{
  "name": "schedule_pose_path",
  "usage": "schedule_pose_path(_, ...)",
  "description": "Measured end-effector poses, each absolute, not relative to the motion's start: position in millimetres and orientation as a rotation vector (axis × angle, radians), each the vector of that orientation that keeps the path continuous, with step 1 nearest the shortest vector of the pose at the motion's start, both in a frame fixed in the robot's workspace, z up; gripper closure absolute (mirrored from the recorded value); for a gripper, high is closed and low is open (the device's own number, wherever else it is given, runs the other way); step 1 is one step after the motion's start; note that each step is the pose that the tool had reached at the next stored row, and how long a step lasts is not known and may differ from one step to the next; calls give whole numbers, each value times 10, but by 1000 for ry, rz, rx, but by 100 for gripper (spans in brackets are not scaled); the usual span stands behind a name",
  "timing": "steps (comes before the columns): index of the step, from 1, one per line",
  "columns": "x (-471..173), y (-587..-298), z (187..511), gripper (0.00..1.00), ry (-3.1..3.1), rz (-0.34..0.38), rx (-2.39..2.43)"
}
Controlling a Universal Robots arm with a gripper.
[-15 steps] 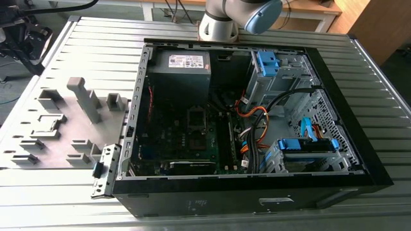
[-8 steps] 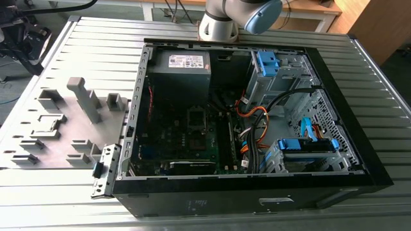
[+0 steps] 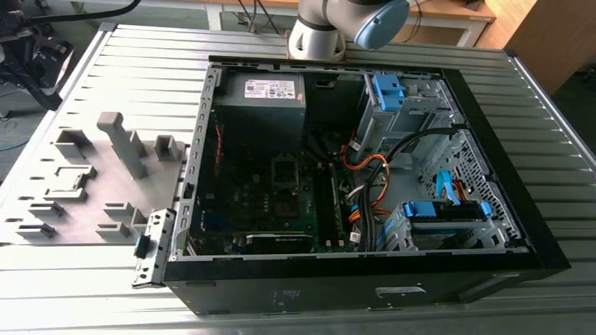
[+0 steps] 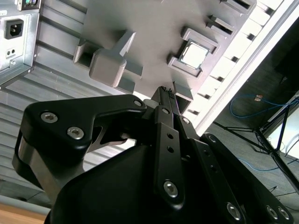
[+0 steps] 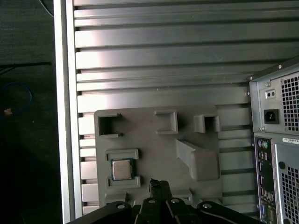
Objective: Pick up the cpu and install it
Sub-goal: 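Pick up the cpu and move it towards the insertion slot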
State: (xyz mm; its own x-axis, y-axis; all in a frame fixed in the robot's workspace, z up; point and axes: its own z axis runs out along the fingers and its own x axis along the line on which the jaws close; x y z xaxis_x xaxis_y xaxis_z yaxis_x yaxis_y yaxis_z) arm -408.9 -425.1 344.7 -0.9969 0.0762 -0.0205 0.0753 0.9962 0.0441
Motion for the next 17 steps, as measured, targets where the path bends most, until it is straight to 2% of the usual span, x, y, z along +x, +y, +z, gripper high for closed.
schedule_pose_path(17, -4239, -4267, 3233, 89, 3117, 68, 118)
